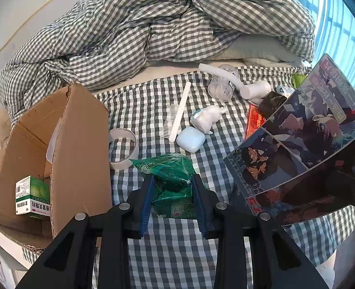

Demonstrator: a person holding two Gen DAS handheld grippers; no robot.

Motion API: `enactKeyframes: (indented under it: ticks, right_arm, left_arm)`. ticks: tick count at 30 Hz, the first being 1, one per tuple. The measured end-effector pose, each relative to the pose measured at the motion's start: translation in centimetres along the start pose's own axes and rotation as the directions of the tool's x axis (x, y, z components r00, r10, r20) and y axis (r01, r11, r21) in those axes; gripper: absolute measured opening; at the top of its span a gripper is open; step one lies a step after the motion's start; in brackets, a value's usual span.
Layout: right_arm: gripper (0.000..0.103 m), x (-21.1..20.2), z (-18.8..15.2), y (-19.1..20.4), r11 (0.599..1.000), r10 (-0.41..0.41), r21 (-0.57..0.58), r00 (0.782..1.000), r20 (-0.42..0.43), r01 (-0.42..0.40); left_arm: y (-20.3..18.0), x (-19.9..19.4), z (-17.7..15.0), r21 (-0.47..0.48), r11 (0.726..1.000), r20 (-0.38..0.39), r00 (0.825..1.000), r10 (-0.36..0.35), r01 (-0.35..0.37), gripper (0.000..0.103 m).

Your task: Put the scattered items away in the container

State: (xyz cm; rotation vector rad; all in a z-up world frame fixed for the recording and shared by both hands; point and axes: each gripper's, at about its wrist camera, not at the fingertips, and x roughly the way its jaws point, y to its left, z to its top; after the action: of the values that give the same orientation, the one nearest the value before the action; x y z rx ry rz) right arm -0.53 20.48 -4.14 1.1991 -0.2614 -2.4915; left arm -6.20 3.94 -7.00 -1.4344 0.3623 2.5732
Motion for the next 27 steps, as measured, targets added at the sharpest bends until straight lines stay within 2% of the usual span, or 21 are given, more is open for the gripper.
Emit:
enactKeyframes:
  ticks: [8, 13, 23, 27]
  right_arm:
    - [0.017, -0.3, 0.1, 0.0, 1.0, -0.006, -0.002, 1.0, 0.005, 0.006]
    - [0.017, -0.3, 0.7, 1.2, 0.999, 0.007, -0.032, 1.0, 0.018, -0.006]
    - [0.017, 0.1, 4.3, 8.5, 0.981, 0.089, -0.179, 0.993, 0.07, -0.076]
    - [0.017, 1.4, 6.9, 13.1, 0.954, 0.176, -0.258, 0.982, 0.067, -0.153]
  left_arm:
    - [0.7, -1.3, 0.1, -0.01, 1.0, 0.028, 1.0, -0.006, 0.006, 0.032]
    - [4.1, -3.8, 0.5, -0.065, 0.998, 0.073, 0.997, 0.027, -0.022, 0.032]
    - [11.9, -9.1, -0.2, -0.163, 0.982, 0.157, 0.98, 0.123, -0.097, 0.032]
    - [16.4, -10.4, -0.5, -0.242, 0.962, 0.158, 0.973, 0.166, -0.124, 0.032]
